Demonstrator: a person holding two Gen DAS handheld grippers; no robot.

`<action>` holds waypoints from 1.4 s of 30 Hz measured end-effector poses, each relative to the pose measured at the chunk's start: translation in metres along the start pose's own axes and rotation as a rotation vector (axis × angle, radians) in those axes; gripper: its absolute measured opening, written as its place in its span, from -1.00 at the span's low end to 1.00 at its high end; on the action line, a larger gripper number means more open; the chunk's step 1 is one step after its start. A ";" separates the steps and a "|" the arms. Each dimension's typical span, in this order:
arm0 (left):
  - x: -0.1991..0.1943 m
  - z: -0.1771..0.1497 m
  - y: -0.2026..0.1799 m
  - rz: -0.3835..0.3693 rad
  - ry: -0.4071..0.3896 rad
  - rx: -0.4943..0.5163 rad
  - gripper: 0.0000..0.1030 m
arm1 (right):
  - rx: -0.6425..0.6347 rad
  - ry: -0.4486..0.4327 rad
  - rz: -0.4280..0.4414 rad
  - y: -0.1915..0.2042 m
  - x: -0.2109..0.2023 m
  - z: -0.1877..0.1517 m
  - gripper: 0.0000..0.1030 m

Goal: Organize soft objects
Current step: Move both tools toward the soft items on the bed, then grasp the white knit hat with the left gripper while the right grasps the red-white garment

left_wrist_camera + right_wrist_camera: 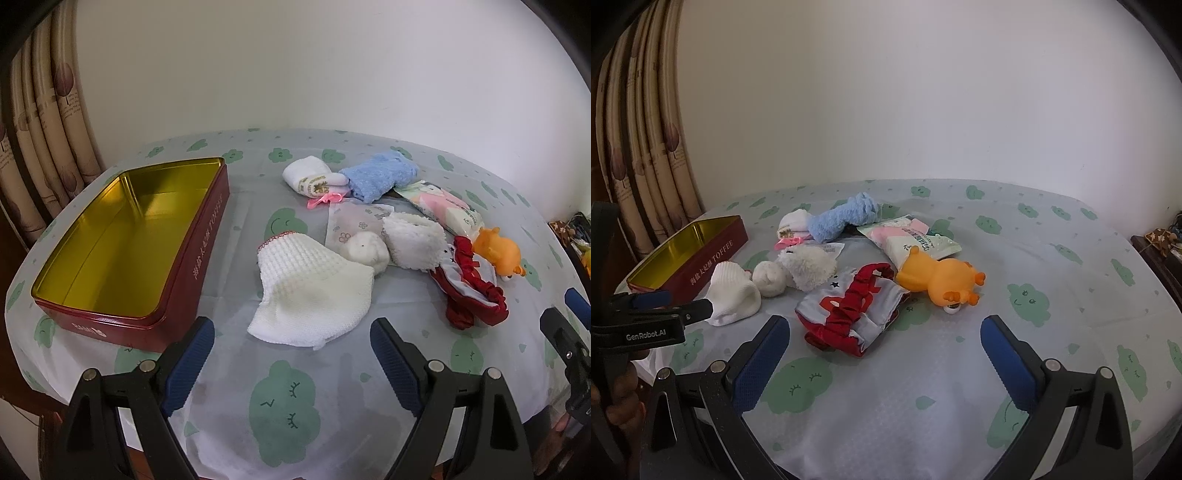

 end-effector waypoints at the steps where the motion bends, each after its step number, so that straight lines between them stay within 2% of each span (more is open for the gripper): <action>1: 0.000 0.000 0.000 0.000 0.000 0.001 0.72 | -0.001 0.001 0.001 0.000 0.000 0.000 1.00; 23: 0.015 0.004 0.002 -0.006 0.027 -0.005 0.72 | 0.003 0.018 0.010 0.001 0.003 -0.005 1.00; 33: 0.039 0.003 0.003 -0.028 0.075 -0.021 0.72 | 0.016 0.038 0.009 -0.004 0.006 -0.006 1.00; 40: 0.050 -0.003 -0.002 -0.040 0.086 0.018 0.70 | 0.015 0.050 0.014 -0.004 0.009 -0.008 1.00; 41: 0.051 -0.004 -0.003 -0.056 0.089 0.010 0.39 | 0.014 0.050 0.013 -0.004 0.009 -0.008 1.00; 42: 0.053 -0.006 -0.006 -0.107 0.098 -0.012 -0.05 | 0.015 0.049 0.013 -0.004 0.009 -0.008 1.00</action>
Point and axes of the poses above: each gripper's, at about its wrist camera, not at the fingertips, and x roughly the way its jaws point, y to its left, z to its top, the point moved 10 cm from there along x, roughly the way its jaws point, and after that the axes turned 8 degrees about -y, right-handed, at the moved point
